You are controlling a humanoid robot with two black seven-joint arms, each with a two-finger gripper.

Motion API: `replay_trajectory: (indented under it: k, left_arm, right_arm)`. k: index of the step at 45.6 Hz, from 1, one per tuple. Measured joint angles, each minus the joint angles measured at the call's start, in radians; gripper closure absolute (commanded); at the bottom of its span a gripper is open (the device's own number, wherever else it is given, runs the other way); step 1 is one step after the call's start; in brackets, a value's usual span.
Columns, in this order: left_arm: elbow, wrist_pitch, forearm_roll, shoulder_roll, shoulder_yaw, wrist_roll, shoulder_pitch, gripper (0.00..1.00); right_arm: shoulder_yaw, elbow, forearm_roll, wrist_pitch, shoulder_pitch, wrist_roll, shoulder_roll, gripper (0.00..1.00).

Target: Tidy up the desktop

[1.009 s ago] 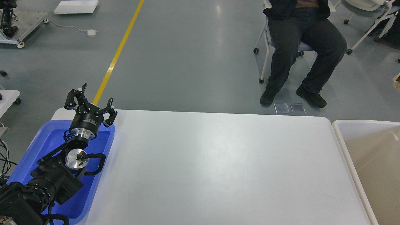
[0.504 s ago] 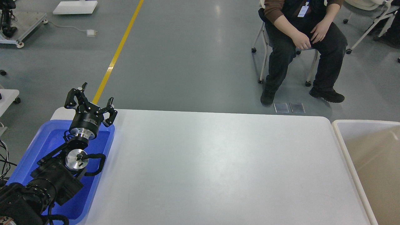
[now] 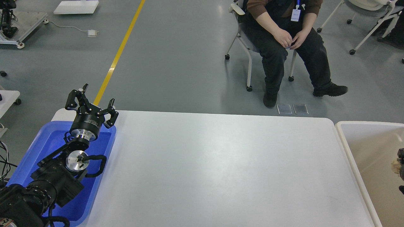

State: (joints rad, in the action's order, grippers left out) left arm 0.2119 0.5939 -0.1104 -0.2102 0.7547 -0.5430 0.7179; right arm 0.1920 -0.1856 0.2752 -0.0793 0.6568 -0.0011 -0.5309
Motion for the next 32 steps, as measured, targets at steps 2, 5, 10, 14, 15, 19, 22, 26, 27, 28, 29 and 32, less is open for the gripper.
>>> replay_trajectory:
  k: [2, 5, 10, 14, 15, 19, 22, 26, 27, 28, 29, 32]
  left_arm:
    - [0.000, 0.000, 0.000, 0.000, 0.000, 0.000, 0.000, 0.00]
    - [0.000, 0.000, 0.000, 0.000, 0.000, 0.000, 0.000, 0.00]
    - [0.000, 0.001, 0.000, 0.000, 0.000, 0.000, 0.000, 0.00]
    - [0.000, 0.001, 0.000, 0.000, 0.000, 0.000, 0.000, 0.00]
    - [0.000, 0.001, 0.000, 0.000, 0.000, 0.000, 0.000, 0.00]
    - [0.000, 0.001, 0.000, 0.000, 0.000, 0.000, 0.000, 0.00]
    - [0.000, 0.001, 0.000, 0.000, 0.000, 0.000, 0.000, 0.00]
    - [0.000, 0.001, 0.000, 0.000, 0.000, 0.000, 0.000, 0.00]
    - [0.000, 0.001, 0.000, 0.000, 0.000, 0.000, 0.000, 0.00]
    - [0.000, 0.001, 0.000, 0.000, 0.000, 0.000, 0.000, 0.00]
    - [0.000, 0.001, 0.000, 0.000, 0.000, 0.000, 0.000, 0.00]
    - [0.000, 0.001, 0.000, 0.000, 0.000, 0.000, 0.000, 0.00]
  right_arm:
    - [0.007, 0.004, -0.001, 0.000, -0.005, -0.002, 0.005, 1.00]
    - [0.017, 0.010, -0.003, 0.000, -0.011, -0.005, 0.010, 1.00]
    - [0.030, 0.017, -0.004, -0.001, -0.018, -0.009, 0.016, 1.00]
    - [0.040, 0.020, -0.006, -0.002, -0.022, -0.011, 0.019, 1.00]
    - [0.042, 0.021, -0.007, -0.002, -0.023, -0.011, 0.020, 0.92]
    - [0.052, 0.022, -0.016, -0.003, -0.025, -0.013, 0.021, 0.00]
    - [0.058, 0.023, -0.027, -0.004, -0.026, -0.014, 0.022, 0.00]
    - [0.067, 0.023, -0.050, -0.007, -0.027, -0.014, 0.023, 0.00]
    - [0.069, 0.023, -0.058, -0.008, -0.027, -0.014, 0.023, 0.00]
    - [0.071, 0.023, -0.062, -0.009, -0.027, -0.014, 0.023, 0.00]
    - [0.072, 0.023, -0.066, -0.009, -0.027, -0.014, 0.023, 0.00]
    - [0.076, 0.023, -0.078, -0.009, -0.027, -0.012, 0.022, 0.00]
